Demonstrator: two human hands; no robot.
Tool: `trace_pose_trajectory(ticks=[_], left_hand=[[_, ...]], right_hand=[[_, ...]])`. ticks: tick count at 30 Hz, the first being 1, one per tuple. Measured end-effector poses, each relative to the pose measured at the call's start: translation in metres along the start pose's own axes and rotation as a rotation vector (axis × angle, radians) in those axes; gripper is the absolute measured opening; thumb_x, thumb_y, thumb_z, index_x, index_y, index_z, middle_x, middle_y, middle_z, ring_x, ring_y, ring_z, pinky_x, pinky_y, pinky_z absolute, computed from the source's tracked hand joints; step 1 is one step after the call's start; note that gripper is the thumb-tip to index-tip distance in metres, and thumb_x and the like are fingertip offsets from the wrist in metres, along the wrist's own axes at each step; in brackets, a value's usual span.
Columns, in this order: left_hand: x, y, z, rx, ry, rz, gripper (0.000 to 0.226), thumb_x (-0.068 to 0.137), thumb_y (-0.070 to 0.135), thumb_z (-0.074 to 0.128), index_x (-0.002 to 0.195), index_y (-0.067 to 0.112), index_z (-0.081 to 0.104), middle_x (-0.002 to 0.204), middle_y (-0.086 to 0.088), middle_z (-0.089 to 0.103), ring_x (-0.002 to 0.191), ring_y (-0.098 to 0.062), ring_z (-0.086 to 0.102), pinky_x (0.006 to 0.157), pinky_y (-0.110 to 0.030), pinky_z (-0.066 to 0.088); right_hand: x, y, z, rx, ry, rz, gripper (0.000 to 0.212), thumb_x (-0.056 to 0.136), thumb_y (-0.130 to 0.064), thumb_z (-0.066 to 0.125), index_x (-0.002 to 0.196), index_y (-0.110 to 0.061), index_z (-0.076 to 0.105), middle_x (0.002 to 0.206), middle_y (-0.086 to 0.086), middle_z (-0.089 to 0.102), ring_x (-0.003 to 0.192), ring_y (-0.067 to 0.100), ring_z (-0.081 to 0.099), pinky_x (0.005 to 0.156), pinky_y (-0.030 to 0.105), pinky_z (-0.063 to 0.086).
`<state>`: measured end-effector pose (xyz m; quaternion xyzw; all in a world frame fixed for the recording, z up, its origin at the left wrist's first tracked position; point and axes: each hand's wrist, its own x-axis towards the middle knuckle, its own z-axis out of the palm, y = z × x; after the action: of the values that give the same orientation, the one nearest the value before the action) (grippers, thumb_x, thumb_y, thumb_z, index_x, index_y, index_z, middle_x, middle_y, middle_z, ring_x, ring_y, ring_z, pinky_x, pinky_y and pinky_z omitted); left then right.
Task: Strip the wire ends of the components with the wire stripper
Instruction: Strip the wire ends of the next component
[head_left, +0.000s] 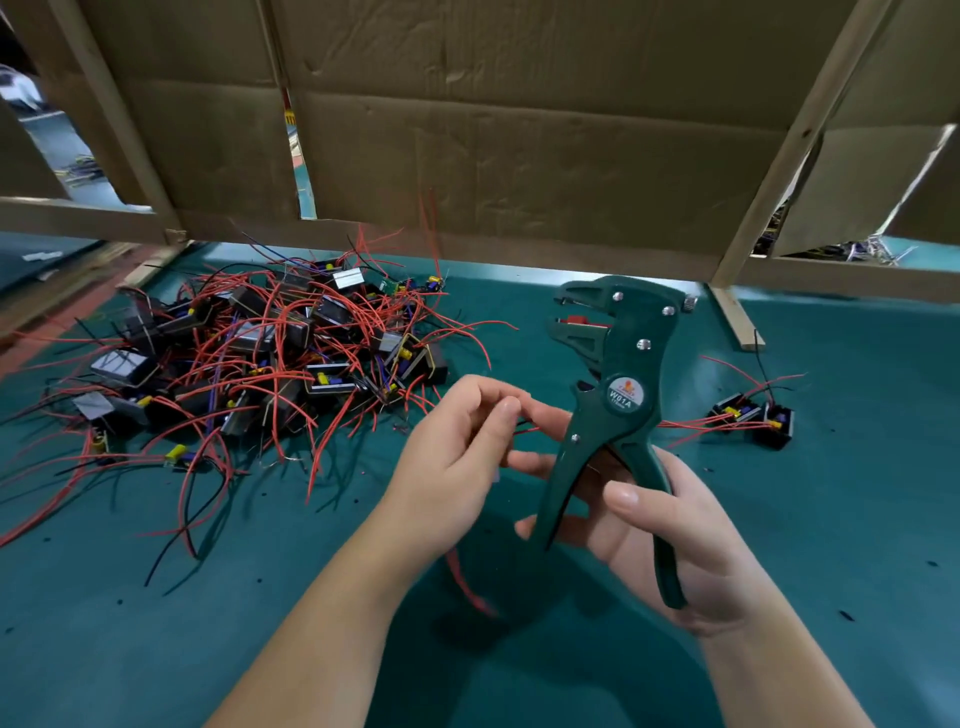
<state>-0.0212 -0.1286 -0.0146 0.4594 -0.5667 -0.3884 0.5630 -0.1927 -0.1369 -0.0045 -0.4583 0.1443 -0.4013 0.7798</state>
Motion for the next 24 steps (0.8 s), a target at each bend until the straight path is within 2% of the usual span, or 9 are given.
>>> trace_pose_trajectory(ticks=[3, 5, 7, 10, 12, 16, 18, 20, 24], left_hand=[[-0.001, -0.004, -0.002, 0.183, -0.009, 0.064, 0.013, 0.093, 0.035, 0.051, 0.099, 0.032, 0.062, 0.094, 0.006, 0.071, 0.087, -0.018, 0.065, 0.079, -0.042, 0.053], [0.001, -0.006, -0.004, 0.27, 0.02, 0.085, 0.01, 0.091, 0.035, 0.053, 0.093, 0.031, 0.063, 0.082, 0.005, 0.068, 0.074, -0.016, 0.061, 0.07, -0.037, 0.05], [0.002, -0.004, -0.006, 0.321, 0.06, 0.094, 0.014, 0.089, 0.035, 0.055, 0.081, 0.027, 0.063, 0.068, 0.01, 0.061, 0.058, -0.006, 0.05, 0.057, -0.025, 0.042], [0.005, 0.0, -0.01, 0.136, 0.098, 0.006, 0.017, 0.091, 0.029, 0.06, 0.076, 0.022, 0.064, 0.063, 0.01, 0.059, 0.048, -0.007, 0.044, 0.047, -0.018, 0.035], [0.006, 0.004, -0.013, -0.017, 0.131, -0.045, 0.018, 0.092, 0.022, 0.06, 0.074, 0.02, 0.063, 0.062, 0.008, 0.06, 0.044, -0.006, 0.04, 0.043, -0.015, 0.033], [0.006, 0.011, -0.015, -0.287, 0.112, -0.087, 0.019, 0.082, 0.029, 0.064, 0.068, 0.017, 0.063, 0.058, 0.006, 0.056, 0.042, -0.003, 0.03, 0.042, -0.009, 0.027], [0.006, 0.011, -0.014, -0.35, 0.095, -0.096, 0.02, 0.084, 0.024, 0.067, 0.068, 0.014, 0.063, 0.055, 0.008, 0.053, 0.042, -0.003, 0.03, 0.043, -0.01, 0.028], [0.006, 0.012, -0.013, -0.376, 0.09, -0.097, 0.018, 0.083, 0.023, 0.062, 0.066, 0.018, 0.067, 0.052, 0.008, 0.047, 0.042, -0.003, 0.031, 0.045, -0.012, 0.03], [0.005, 0.016, -0.012, -0.313, 0.141, -0.106, 0.015, 0.078, 0.026, 0.064, 0.065, 0.024, 0.071, 0.05, 0.01, 0.042, 0.044, -0.005, 0.033, 0.043, -0.011, 0.029]], right_hand=[[-0.003, -0.001, -0.005, -0.097, 0.067, -0.005, 0.051, 0.076, -0.011, 0.064, 0.124, 0.002, 0.058, 0.142, 0.013, 0.052, 0.117, 0.036, 0.058, 0.078, 0.051, 0.053], [-0.004, -0.003, -0.008, -0.137, 0.108, -0.018, 0.052, 0.075, -0.013, 0.064, 0.124, 0.001, 0.057, 0.142, 0.011, 0.052, 0.119, 0.037, 0.057, 0.079, 0.051, 0.053], [-0.005, -0.006, -0.009, -0.153, 0.137, -0.036, 0.046, 0.073, -0.013, 0.065, 0.119, -0.005, 0.065, 0.143, 0.01, 0.052, 0.118, 0.037, 0.058, 0.08, 0.053, 0.053], [-0.008, -0.013, -0.014, -0.141, 0.134, -0.04, 0.042, 0.071, -0.016, 0.073, 0.113, -0.01, 0.07, 0.142, 0.013, 0.052, 0.104, 0.035, 0.063, 0.079, 0.057, 0.053], [-0.013, -0.019, -0.021, -0.134, 0.107, 0.018, 0.054, 0.069, -0.028, 0.083, 0.115, -0.006, 0.068, 0.136, 0.02, 0.055, 0.095, 0.033, 0.065, 0.079, 0.056, 0.053], [-0.022, -0.026, -0.033, -0.102, 0.113, 0.204, 0.069, 0.062, -0.033, 0.087, 0.117, 0.002, 0.064, 0.107, 0.031, 0.063, 0.086, 0.037, 0.064, 0.076, 0.056, 0.053], [-0.022, -0.026, -0.033, -0.089, 0.057, 0.263, 0.068, 0.066, -0.031, 0.085, 0.119, 0.005, 0.061, 0.101, 0.03, 0.062, 0.085, 0.038, 0.063, 0.077, 0.057, 0.052], [-0.021, -0.024, -0.03, -0.084, -0.008, 0.302, 0.066, 0.072, -0.03, 0.081, 0.121, 0.006, 0.058, 0.101, 0.029, 0.061, 0.087, 0.038, 0.062, 0.078, 0.057, 0.05], [-0.02, -0.02, -0.024, -0.034, -0.139, 0.336, 0.062, 0.083, -0.026, 0.071, 0.128, 0.009, 0.049, 0.105, 0.028, 0.059, 0.091, 0.037, 0.061, 0.083, 0.057, 0.048]])
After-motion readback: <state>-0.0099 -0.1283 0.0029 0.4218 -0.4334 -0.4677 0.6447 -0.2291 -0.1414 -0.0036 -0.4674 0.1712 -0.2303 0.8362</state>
